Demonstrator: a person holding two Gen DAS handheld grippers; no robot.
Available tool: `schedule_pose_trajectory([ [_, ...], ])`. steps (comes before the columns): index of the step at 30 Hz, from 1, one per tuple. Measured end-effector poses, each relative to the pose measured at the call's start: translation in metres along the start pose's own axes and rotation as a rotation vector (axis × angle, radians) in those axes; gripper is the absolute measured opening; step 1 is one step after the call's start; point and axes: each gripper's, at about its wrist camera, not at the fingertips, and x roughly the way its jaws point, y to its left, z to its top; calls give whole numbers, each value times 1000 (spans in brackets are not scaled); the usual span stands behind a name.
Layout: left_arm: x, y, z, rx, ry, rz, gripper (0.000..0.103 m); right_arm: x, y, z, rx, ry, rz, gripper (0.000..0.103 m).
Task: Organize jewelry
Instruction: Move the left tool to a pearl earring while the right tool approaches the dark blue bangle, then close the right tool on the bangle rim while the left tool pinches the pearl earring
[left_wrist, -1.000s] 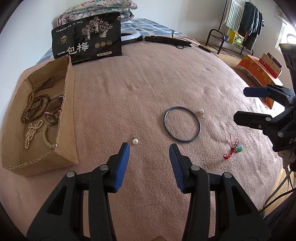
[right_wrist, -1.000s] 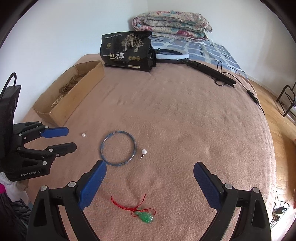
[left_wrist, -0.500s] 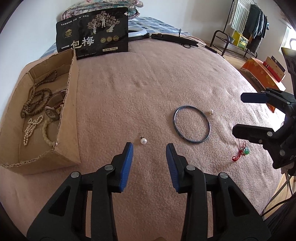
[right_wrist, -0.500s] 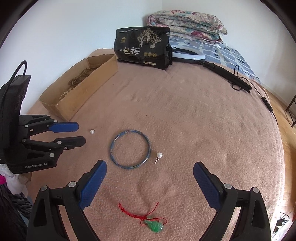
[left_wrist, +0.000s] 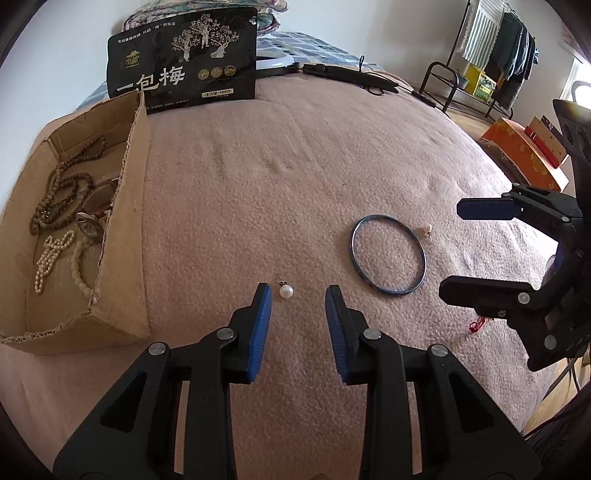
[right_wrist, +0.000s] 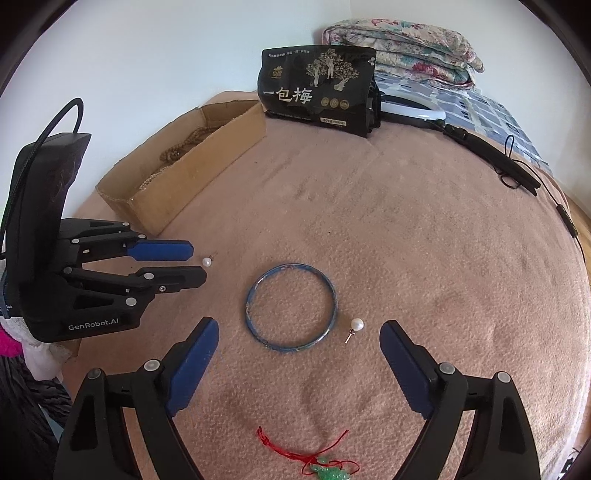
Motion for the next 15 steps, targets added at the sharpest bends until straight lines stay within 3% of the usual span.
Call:
schedule_pose_trajectory([
  [15,11,1,0,2,18,-4,27,30,12,6,-111,36,45,90],
])
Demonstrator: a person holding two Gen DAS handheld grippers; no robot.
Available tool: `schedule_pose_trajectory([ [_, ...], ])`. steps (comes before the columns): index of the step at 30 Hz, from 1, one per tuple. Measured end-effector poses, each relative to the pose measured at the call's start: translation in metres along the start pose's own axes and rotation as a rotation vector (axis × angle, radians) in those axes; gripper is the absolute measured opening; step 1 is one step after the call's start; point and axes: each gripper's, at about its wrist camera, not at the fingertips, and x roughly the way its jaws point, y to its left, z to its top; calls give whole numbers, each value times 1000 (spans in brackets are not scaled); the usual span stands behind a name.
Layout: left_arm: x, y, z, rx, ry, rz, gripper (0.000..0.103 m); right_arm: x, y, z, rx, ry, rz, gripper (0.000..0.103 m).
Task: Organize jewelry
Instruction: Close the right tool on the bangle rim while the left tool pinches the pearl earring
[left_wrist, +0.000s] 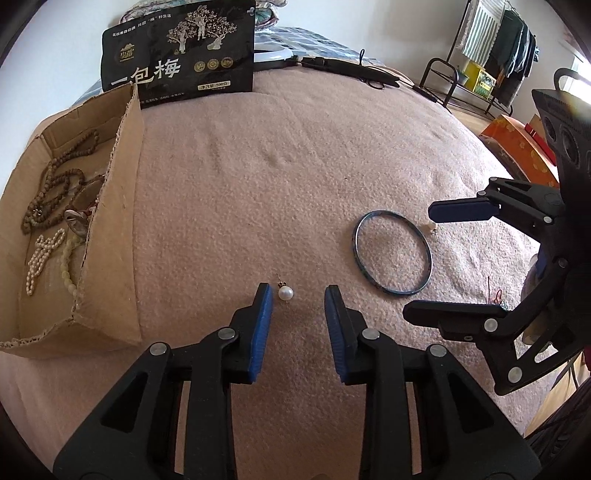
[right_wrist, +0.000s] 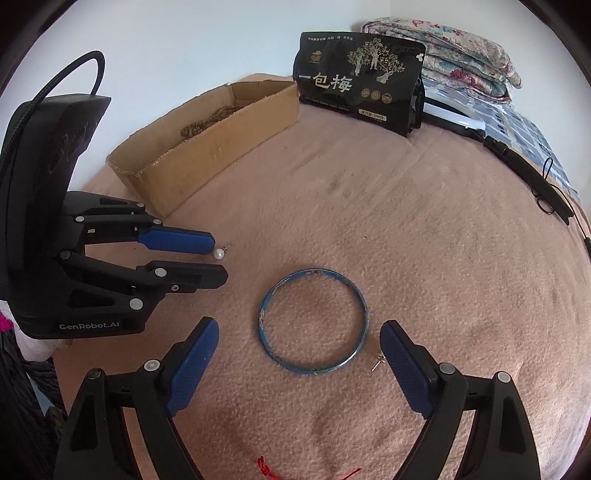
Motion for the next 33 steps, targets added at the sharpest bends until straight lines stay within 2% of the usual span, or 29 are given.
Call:
schedule_pose_trajectory([
  [5,5,1,1,-2,6,4,26,5,-3,2,28,4,14,82],
  [11,7,2,2,2,8,7,25,8,-2,5,16,8,-3,82],
  [20,8,8,2,-6,15,14,12,25,0,7,-2,52,-32,81],
  [22,8,8,1,-6,14,19,8,25,1,7,-1,50,-37,76],
  [33,0,7,-2,-9,3,16,6,10,-1,12,24,12,-45,74],
])
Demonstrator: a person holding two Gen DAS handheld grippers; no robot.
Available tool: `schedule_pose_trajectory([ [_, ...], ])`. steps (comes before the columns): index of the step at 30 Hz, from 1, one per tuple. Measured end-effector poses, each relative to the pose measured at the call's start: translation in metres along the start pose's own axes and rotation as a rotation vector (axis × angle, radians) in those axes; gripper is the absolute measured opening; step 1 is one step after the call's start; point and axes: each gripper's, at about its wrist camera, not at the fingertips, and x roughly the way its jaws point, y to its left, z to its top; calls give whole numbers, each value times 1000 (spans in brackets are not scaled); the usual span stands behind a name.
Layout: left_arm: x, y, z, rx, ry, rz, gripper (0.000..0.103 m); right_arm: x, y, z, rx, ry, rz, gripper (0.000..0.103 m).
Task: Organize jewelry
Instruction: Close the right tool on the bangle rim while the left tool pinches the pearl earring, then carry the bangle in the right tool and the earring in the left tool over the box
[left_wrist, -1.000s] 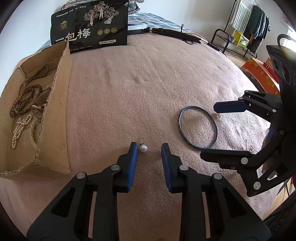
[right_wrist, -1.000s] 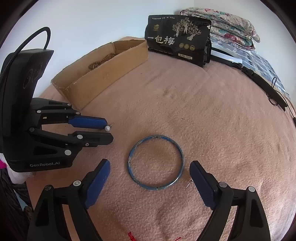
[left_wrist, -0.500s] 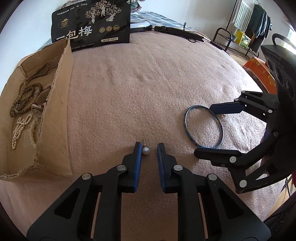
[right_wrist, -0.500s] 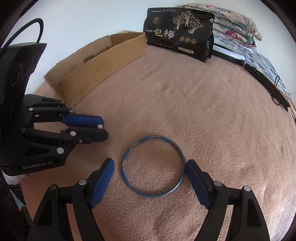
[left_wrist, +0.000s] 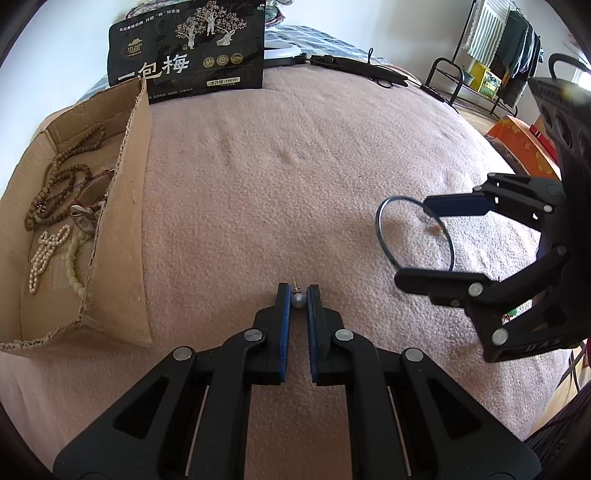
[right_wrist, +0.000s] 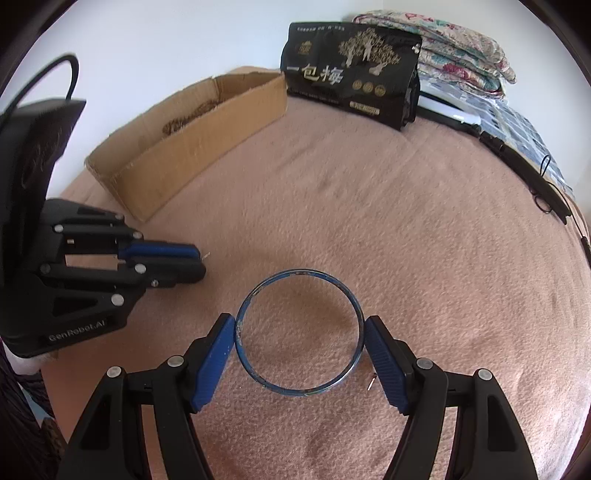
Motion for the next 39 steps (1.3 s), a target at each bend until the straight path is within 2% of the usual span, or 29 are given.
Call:
schedule_pose_trajectory([
  [9,-24,-7,2,2,-40,-24,6,-37,-12,10,61,-94,-24,74],
  [20,-65,3,14,-29,-125,-38,6,-75,-20,26,142,-166,-76,74],
  [29,-94,35,17,-91,-180,-11,6,-93,-10,43,170,-206,-78,74],
  [39,-118,81,16,-159,-226,42,6,-91,12,70,191,-226,-64,74],
])
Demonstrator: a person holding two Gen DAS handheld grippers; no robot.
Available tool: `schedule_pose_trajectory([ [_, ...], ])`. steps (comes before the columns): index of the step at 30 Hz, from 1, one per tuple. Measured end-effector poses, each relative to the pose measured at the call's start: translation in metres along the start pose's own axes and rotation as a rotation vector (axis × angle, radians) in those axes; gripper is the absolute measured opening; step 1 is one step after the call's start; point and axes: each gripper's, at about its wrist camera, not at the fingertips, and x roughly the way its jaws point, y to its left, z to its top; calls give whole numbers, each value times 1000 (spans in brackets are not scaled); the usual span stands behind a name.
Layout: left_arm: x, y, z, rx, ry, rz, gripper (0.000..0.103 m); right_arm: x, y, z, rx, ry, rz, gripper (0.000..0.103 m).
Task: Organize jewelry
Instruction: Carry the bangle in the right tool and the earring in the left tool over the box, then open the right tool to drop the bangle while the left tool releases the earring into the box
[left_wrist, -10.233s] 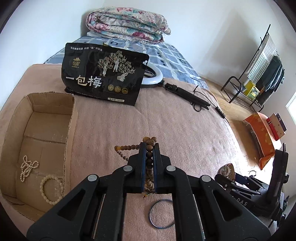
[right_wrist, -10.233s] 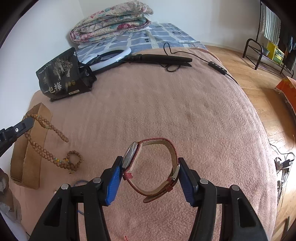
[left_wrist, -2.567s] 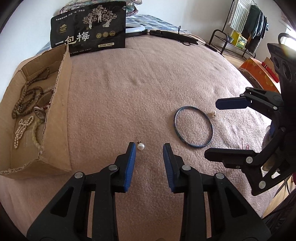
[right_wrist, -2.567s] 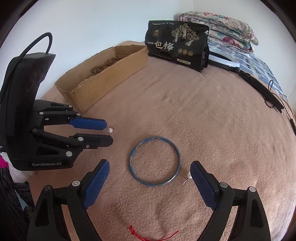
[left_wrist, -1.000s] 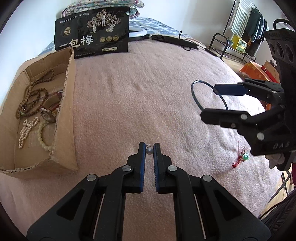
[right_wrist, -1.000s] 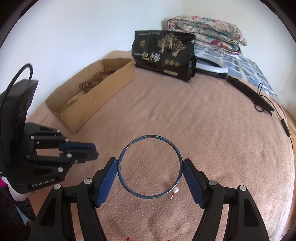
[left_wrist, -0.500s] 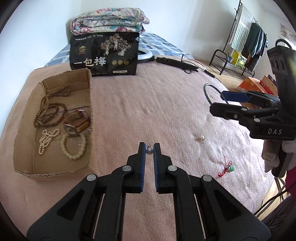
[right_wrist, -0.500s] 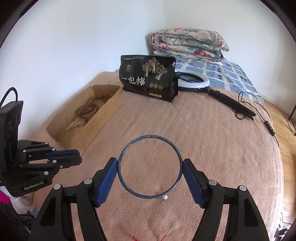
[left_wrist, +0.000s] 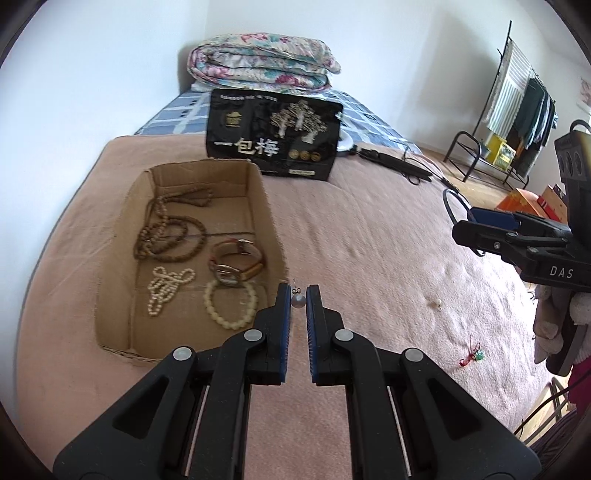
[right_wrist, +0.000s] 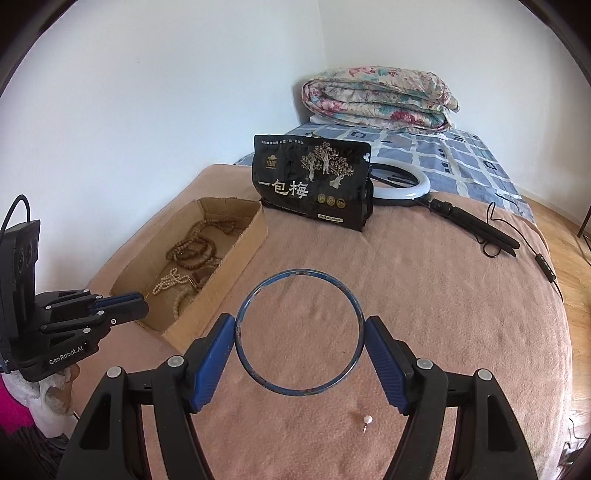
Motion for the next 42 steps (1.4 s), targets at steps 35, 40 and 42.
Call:
schedule_pose_trajectory([
  [35,8,92,6,-92,43,85,6,123,107,67,67,51,17,74],
  [40,11,94,7,-97,42,83,6,138,113,68,70,65,21,74],
  [42,12,94,8,-97,43,81,6,142,114,68,72,70,20,75],
])
